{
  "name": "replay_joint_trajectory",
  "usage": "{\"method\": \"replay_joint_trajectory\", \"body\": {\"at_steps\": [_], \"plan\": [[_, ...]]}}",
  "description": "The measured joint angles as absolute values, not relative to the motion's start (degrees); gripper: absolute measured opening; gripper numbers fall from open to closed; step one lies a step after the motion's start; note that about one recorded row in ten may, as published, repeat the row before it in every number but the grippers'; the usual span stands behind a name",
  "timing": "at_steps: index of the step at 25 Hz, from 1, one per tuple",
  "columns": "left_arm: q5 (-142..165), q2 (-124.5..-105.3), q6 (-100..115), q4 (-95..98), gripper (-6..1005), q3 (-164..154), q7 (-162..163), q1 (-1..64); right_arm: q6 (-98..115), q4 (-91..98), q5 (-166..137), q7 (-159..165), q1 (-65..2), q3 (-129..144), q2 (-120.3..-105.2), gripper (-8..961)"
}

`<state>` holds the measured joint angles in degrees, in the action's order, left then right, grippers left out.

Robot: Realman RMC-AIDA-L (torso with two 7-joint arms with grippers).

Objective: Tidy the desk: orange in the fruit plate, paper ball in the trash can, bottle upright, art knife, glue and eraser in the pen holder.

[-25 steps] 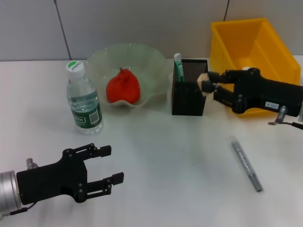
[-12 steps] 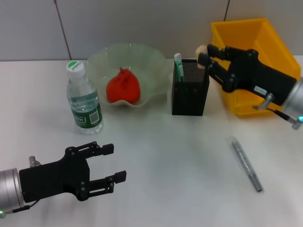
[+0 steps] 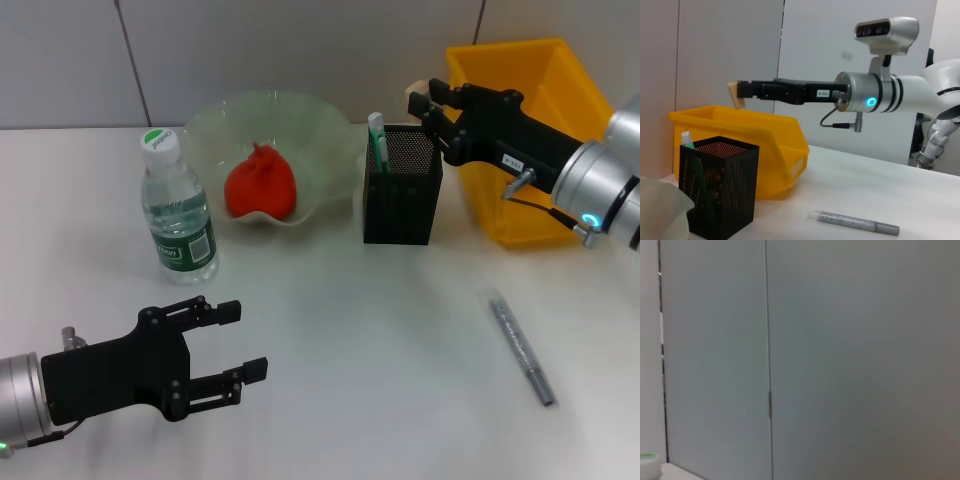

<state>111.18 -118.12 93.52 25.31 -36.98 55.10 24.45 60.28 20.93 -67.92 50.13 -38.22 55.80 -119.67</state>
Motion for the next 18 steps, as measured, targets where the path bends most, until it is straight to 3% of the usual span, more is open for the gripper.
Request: {"method": "replay_joint_trajectory", "body": {"at_steps": [18], "plan": [[111.17, -118.12, 93.25, 25.31, 752, -36.91, 55.11, 24.86, 56.28, 18.47, -68.13, 50.61, -40.40, 55.89, -119.67, 272]]}}
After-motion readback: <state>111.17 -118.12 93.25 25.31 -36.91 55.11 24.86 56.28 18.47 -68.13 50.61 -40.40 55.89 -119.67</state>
